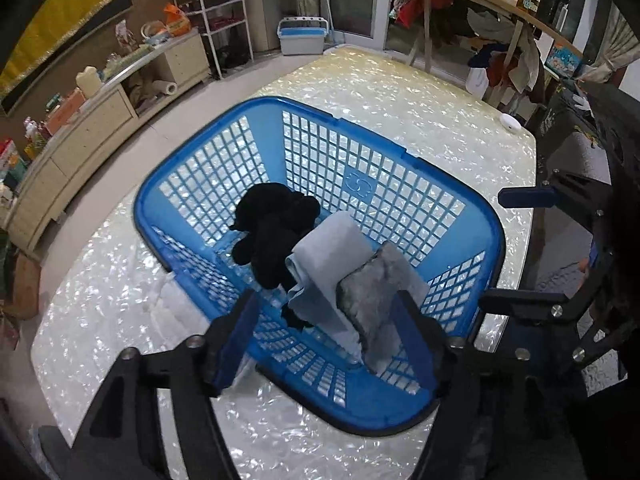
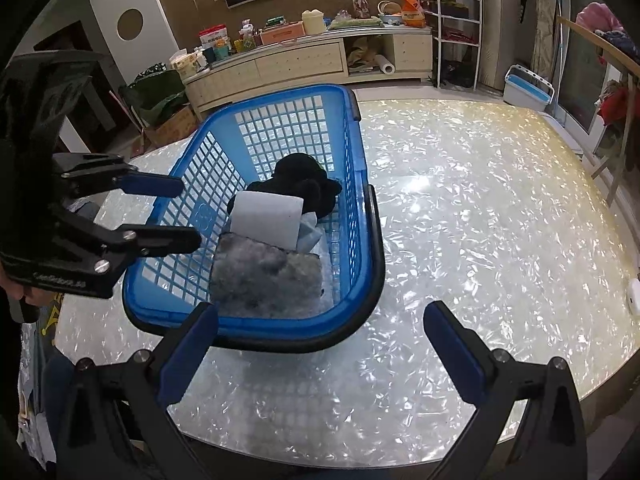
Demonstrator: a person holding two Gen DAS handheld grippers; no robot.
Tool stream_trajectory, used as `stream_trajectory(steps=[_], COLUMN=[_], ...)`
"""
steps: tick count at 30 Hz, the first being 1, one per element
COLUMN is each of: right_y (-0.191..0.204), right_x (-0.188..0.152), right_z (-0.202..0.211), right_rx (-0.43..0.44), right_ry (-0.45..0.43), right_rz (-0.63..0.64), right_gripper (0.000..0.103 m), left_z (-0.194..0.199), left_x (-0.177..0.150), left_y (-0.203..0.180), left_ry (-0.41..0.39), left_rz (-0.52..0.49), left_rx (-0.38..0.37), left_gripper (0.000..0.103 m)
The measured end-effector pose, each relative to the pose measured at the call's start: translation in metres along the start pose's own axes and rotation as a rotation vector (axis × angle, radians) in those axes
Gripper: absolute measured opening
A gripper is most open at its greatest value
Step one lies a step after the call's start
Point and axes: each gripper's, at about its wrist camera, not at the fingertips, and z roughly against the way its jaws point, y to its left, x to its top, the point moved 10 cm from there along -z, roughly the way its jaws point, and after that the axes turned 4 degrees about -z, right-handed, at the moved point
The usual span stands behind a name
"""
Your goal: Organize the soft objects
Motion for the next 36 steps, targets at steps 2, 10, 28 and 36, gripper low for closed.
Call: stream_trajectory(steps=[2, 10, 28, 36], right_y=[0.003, 0.021, 0.077, 0.105], right_x=[0.000, 0.002, 0.000, 0.003], right_z=[0.001, 0.012, 0.016, 0.002], right_rx=[0.002, 0.015, 0.022, 0.029], right_ry=[-0.002, -0.021, -0.025, -0.006], right_rz=[-0.001, 0.016, 0.070, 0.116], right_gripper=[0.103, 0.103, 0.103, 0.103], left_z=[0.009, 0.041, 0.092, 0.108], left_x=[-0.002, -0.014, -0.086, -0.117], left_y=[-0.001, -0.002, 0.044, 0.059], left_ry=[-0.009, -0.036, -0.058, -0.070], left_rz=[0.002, 0.000, 0.124, 0.178], left_rx=[0.022, 0.079, 0.233, 0.223], left_gripper=[0.076, 0.078, 0.103, 0.103])
